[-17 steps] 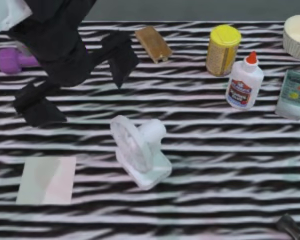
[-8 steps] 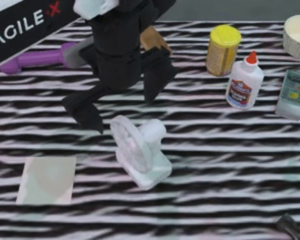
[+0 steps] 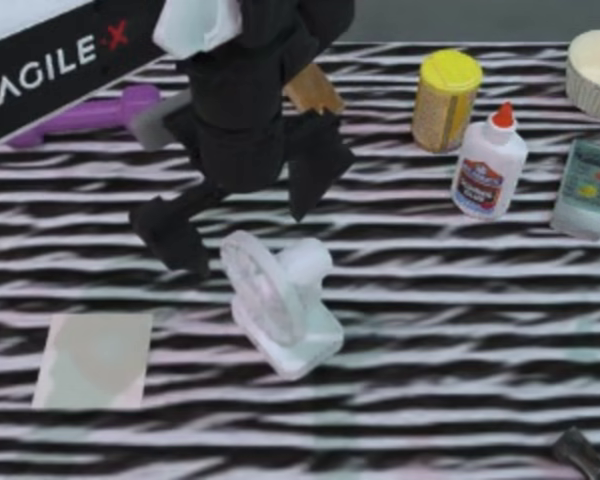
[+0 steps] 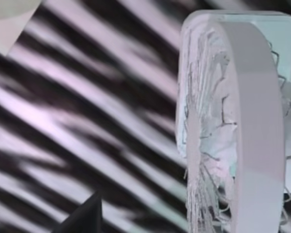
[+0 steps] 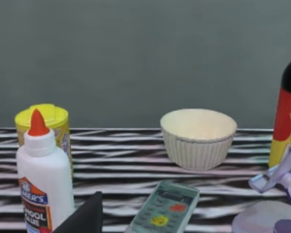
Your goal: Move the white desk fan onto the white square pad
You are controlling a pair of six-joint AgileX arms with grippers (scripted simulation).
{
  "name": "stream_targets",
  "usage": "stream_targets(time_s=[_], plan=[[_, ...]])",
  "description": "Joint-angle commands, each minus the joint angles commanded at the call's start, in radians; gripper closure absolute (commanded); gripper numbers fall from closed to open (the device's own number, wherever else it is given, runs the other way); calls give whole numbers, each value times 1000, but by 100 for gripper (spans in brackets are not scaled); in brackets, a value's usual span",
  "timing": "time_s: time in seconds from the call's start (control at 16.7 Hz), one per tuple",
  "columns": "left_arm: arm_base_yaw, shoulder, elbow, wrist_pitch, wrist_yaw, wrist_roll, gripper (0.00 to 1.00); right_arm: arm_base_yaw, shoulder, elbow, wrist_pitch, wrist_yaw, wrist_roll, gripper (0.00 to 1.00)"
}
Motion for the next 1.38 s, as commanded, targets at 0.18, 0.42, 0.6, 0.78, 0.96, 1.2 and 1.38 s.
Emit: stream_targets(time_s=[0.18,0.42,0.6,0.78,0.96,1.2,1.38], plan=[[0,-1,-89,89,0,-1,0,0,0,0,0,0,0,0],[-1,-1,-135,134,0,-2,0,0,0,0,0,0,0,0],[-1,-1,-135,134,0,-2,8,0,0,0,0,0,0,0],[-1,-1,-135,134,0,-2,30,0,0,0,0,0,0,0],[-1,-1,-135,134,0,-2,53,0,0,0,0,0,0,0],[-1,-1,-135,134,0,-2,83,0,0,0,0,0,0,0],[-1,-1,-135,134,0,-2,100,0,0,0,0,0,0,0]])
